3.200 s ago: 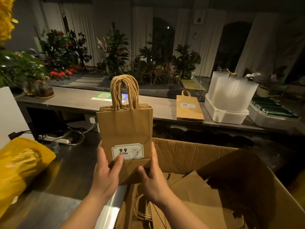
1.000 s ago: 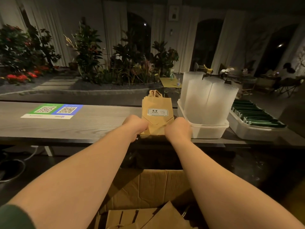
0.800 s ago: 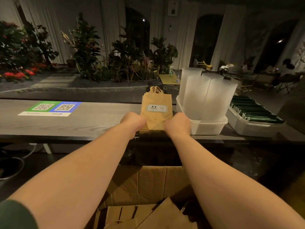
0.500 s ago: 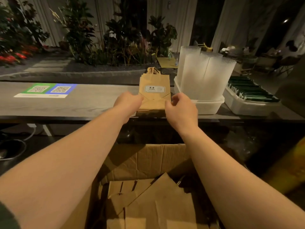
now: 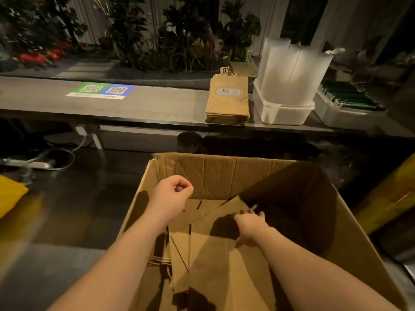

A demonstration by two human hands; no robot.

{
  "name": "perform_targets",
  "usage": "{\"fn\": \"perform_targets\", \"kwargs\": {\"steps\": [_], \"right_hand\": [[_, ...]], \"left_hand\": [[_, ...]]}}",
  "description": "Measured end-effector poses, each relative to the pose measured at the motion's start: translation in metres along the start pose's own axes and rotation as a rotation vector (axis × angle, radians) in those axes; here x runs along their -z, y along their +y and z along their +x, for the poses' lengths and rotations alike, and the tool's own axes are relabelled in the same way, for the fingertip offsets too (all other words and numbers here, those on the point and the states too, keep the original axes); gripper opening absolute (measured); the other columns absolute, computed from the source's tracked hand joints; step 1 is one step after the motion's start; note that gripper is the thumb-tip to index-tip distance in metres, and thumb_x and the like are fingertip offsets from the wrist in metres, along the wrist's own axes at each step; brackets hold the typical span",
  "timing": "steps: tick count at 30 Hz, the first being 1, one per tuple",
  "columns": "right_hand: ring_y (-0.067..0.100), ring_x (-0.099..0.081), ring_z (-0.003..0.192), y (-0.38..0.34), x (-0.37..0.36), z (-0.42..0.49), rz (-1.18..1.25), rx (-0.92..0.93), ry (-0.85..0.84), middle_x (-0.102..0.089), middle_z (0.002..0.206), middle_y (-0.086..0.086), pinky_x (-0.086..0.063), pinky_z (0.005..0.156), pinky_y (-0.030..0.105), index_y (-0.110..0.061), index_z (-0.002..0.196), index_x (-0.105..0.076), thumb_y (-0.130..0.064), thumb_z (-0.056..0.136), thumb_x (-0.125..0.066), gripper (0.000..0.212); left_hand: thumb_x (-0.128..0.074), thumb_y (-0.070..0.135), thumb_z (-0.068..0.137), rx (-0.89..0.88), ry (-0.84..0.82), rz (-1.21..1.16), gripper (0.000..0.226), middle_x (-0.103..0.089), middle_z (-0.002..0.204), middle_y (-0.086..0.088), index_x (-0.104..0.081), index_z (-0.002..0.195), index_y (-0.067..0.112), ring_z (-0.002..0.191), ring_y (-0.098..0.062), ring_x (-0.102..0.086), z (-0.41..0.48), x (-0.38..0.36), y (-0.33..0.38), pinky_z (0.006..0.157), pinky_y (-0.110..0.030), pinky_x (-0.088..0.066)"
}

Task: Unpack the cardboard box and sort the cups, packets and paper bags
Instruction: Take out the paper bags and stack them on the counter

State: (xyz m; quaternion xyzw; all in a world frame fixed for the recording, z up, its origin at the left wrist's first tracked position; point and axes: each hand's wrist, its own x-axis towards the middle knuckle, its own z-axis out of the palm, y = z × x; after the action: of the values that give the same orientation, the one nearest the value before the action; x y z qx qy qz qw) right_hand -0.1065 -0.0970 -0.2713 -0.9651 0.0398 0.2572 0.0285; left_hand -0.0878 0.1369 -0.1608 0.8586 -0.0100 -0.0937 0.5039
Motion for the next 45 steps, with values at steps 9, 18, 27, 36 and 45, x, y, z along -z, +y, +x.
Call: {"fn": "perform_targets", "kwargs": {"steps": [9,18,27,36,45], "right_hand": [[0.009,-0.063,0.106,0.018,0.079,-0.094,0.445,0.168,0.333,-0.064,0.110,-0.010,-0.057,0.086,0.024,-0.026,0.113,-0.069,-0.006,0.095,-0.066,0.027],[0.022,-0.037,0.129,0.008,0.123,-0.155,0.166,0.626,1.198,-0.056,0.121,-0.005,-0.039,0.098,0.027,-0.026,0.069,-0.062,-0.013,0.081,-0.074,0.021],[0.019,-0.061,0.105,-0.002,0.097,-0.105,0.956,0.499,1.331,-0.062,0.108,-0.006,-0.055,0.092,0.043,-0.056,0.105,-0.064,-0.014,0.090,-0.065,0.045],[0.018,-0.063,0.116,0.045,0.021,-0.053,0.622,-0.359,0.244,-0.062,0.128,0.000,-0.056,0.092,0.030,-0.022,0.141,-0.051,-0.032,0.094,-0.071,0.052],[0.014,-0.064,0.089,0.057,0.002,-0.040,0.587,-0.512,0.048,-0.061,0.098,-0.003,-0.056,0.079,0.028,-0.022,0.119,-0.059,-0.026,0.087,-0.079,0.038]], "left_hand": [[-0.057,0.036,0.102,0.015,-0.005,-0.114,0.013,-0.064,0.113,0.006,-0.061,0.114,0.033,0.101,-0.010,-0.060,-0.007,0.001,-0.009,0.081,-0.030,-0.051],[-0.061,0.039,0.097,0.276,-0.468,-0.402,0.031,-0.077,0.112,-0.007,-0.065,0.125,0.026,0.111,-0.031,-0.070,-0.012,0.021,-0.008,0.100,-0.053,-0.052],[-0.062,0.014,0.092,0.168,-0.404,-0.653,0.040,-0.074,0.119,-0.012,-0.059,0.130,0.025,0.108,-0.031,-0.072,-0.019,0.040,-0.007,0.097,-0.054,-0.053],[-0.064,0.017,0.097,0.116,-0.006,-0.523,0.027,-0.073,0.114,-0.002,-0.064,0.116,0.036,0.110,-0.029,-0.066,-0.014,0.027,-0.020,0.096,-0.061,-0.052],[-0.063,0.015,0.099,0.087,0.077,-0.539,0.025,-0.075,0.111,0.002,-0.063,0.113,0.036,0.109,-0.026,-0.067,-0.009,0.012,-0.017,0.097,-0.059,-0.052]]}}
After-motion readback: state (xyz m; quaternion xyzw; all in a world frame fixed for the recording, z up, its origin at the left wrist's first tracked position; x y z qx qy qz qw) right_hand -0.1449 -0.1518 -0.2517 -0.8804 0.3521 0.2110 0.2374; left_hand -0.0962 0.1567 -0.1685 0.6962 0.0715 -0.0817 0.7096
